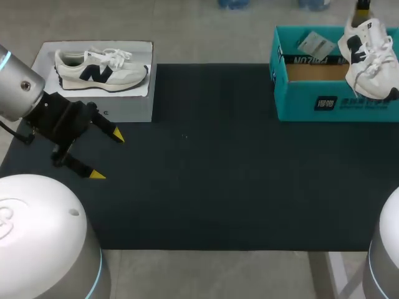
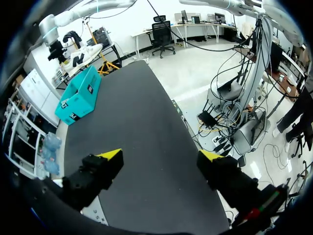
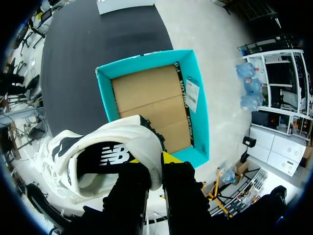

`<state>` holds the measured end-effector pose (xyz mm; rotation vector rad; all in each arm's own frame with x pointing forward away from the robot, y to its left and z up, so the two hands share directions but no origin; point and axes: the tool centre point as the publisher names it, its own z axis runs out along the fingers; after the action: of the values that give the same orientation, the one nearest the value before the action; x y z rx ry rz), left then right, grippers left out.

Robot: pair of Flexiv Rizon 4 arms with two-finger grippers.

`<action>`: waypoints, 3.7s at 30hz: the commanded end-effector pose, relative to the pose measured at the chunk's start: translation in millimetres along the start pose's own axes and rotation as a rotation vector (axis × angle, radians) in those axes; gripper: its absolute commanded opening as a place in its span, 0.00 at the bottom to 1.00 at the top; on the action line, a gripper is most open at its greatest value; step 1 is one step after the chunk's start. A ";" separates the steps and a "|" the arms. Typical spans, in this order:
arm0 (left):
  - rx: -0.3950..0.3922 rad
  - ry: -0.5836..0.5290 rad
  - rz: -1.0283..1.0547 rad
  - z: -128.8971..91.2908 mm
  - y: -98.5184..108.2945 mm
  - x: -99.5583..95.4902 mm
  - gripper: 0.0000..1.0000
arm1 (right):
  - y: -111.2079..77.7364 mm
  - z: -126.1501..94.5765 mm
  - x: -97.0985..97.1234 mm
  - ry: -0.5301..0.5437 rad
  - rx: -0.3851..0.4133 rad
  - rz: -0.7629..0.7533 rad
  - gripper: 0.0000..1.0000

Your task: Take the shoe out of the shoebox, open the shoe tongue, remove and reinsert the insole, then place the shoe into the shoebox

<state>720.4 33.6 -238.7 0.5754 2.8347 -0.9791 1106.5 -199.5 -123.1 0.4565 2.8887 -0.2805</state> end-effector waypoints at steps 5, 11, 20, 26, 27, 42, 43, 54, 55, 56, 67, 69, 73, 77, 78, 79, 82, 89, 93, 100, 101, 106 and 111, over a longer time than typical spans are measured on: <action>-0.003 0.001 0.000 0.2 -0.2 0.3 1.00 | 6.8 -0.6 -4.1 0.078 0.165 0.235 0.00; -0.003 0.001 0.000 0.2 -0.2 0.3 1.00 | 3.7 -14.3 -3.2 0.125 0.277 0.617 0.00; -0.003 0.001 0.000 0.2 -0.2 0.3 1.00 | -21.3 -4.0 10.3 0.213 0.233 0.971 0.00; -0.003 0.001 0.000 0.2 -0.2 0.3 1.00 | -20.0 3.6 18.0 0.180 0.174 1.008 0.00; -0.003 0.001 0.000 0.2 -0.2 0.3 1.00 | -20.0 3.6 18.0 0.180 0.174 1.008 0.00; -0.003 0.001 0.000 0.2 -0.2 0.3 1.00 | -20.0 3.6 18.0 0.180 0.174 1.008 0.00; -0.003 0.001 0.000 0.2 -0.2 0.3 1.00 | -20.0 3.6 18.0 0.180 0.174 1.008 0.00; -0.003 0.001 0.000 0.2 -0.2 0.3 1.00 | -27.1 7.5 32.2 0.138 0.257 1.295 0.00; -0.003 0.001 0.000 0.2 -0.2 0.3 1.00 | -28.8 9.0 34.7 0.129 0.275 1.329 0.00; -0.003 0.001 0.000 0.2 -0.2 0.3 1.00 | -30.2 10.5 37.1 0.131 0.274 1.350 0.00; -0.003 0.001 0.000 0.2 -0.2 0.3 1.00 | -54.6 24.3 60.6 0.142 0.318 1.520 0.00; -0.003 0.001 0.000 0.2 -0.2 0.3 1.00 | -58.3 24.9 62.1 0.143 0.323 1.537 0.00; -0.003 0.001 0.000 0.2 -0.2 0.3 1.00 | -66.0 24.2 66.0 0.129 0.328 1.560 0.00; -0.003 0.001 0.000 0.2 -0.2 0.3 1.00 | -69.6 25.6 65.9 0.107 0.340 1.583 0.00; -0.003 0.001 0.000 0.2 -0.2 0.3 1.00 | -69.6 25.6 65.9 0.107 0.340 1.583 0.00; -0.003 0.001 0.000 0.2 -0.2 0.3 1.00 | -69.6 25.6 65.9 0.107 0.340 1.583 0.00; -0.003 0.001 0.000 0.2 -0.2 0.3 1.00 | -69.6 25.6 65.9 0.107 0.340 1.583 0.00; -0.003 0.001 0.000 0.2 -0.2 0.3 1.00 | -69.6 25.6 65.9 0.107 0.340 1.583 0.00; -0.003 0.001 0.000 0.2 -0.2 0.3 1.00 | -74.5 27.4 55.2 0.084 0.364 1.612 0.00; -0.003 0.001 0.000 0.2 -0.2 0.3 1.00 | -86.5 38.1 36.5 0.067 0.373 1.655 0.00; -0.003 0.001 0.000 0.2 -0.2 0.3 1.00 | -87.4 39.6 33.9 0.059 0.373 1.663 0.00; -0.003 0.001 0.000 0.2 -0.2 0.3 1.00 | -90.9 47.1 21.9 0.035 0.376 1.682 0.00; -0.003 0.001 0.000 0.2 -0.2 0.3 1.00 | -94.2 53.3 14.3 0.030 0.377 1.694 0.00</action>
<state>720.3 33.7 -238.7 0.5752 2.8347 -0.9790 1064.2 -293.0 -162.2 2.4939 1.4870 -0.4190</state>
